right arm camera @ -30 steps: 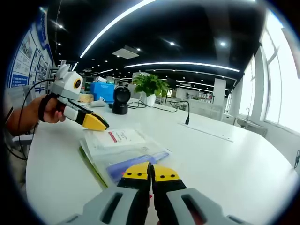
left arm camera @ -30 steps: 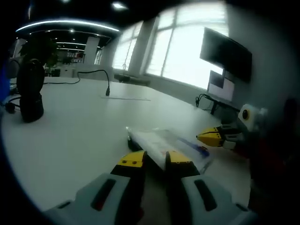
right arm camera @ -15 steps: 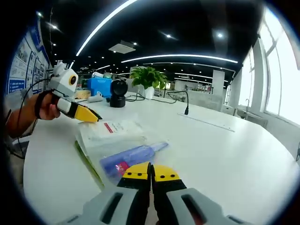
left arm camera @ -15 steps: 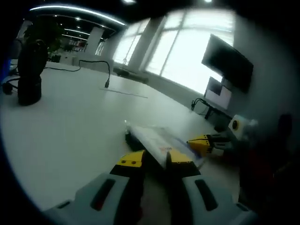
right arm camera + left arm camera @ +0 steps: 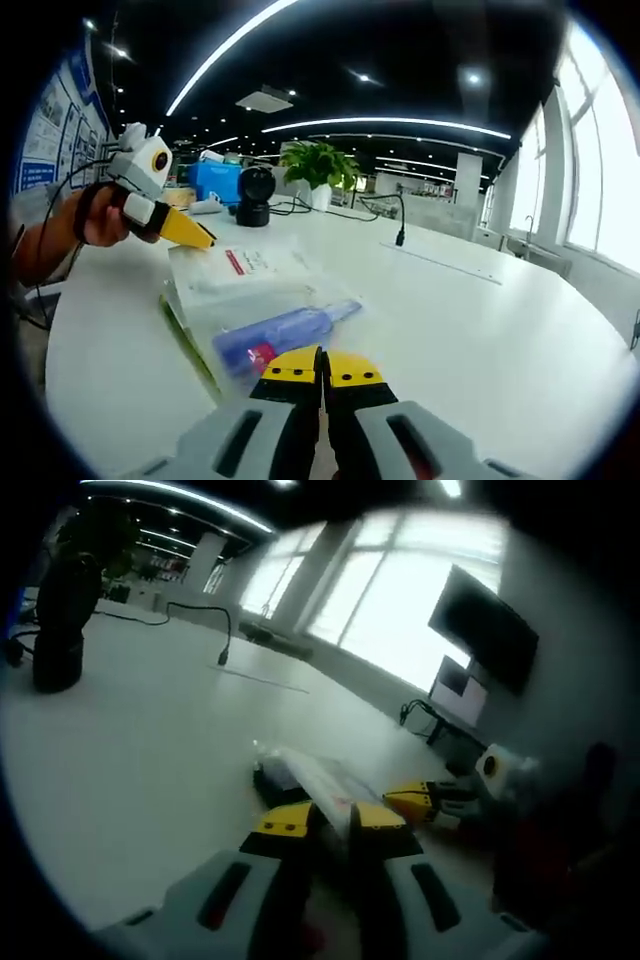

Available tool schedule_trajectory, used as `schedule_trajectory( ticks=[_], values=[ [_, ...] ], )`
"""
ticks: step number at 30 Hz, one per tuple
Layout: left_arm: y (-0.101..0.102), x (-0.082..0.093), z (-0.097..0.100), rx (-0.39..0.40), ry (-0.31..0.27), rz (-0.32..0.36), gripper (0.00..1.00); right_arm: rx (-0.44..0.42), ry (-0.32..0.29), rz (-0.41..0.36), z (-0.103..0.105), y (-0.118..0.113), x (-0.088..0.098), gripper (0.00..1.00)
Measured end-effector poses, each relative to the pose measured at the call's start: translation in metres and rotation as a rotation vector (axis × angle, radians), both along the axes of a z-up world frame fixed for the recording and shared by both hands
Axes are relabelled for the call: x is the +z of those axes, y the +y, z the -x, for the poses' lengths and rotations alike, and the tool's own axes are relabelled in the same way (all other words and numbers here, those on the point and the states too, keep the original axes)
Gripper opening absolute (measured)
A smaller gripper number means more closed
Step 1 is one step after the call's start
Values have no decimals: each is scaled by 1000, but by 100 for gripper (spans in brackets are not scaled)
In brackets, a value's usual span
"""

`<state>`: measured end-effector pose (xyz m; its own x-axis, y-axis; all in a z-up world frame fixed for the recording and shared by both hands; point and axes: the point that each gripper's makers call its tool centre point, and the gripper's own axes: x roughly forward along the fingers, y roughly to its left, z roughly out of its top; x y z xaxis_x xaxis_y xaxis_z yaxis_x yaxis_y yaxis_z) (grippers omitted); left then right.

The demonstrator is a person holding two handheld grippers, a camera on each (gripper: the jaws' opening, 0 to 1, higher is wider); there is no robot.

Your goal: Clip sheet goods on table flip sheet goods clip sheet goods scan sheet goods put sheet goods back to table

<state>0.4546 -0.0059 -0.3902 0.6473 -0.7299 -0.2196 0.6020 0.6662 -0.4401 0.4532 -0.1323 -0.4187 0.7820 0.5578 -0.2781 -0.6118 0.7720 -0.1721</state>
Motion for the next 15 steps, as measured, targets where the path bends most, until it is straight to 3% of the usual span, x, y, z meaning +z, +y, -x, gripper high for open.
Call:
schedule_trajectory(
  ticks=[10,15],
  values=[
    [-5,10,-6,-6,117,146,0,14,-10,7,1,3,1,0],
    [-9,15,-9,-11,130,167,0,12,-13,5,2,3,1,0]
  ],
)
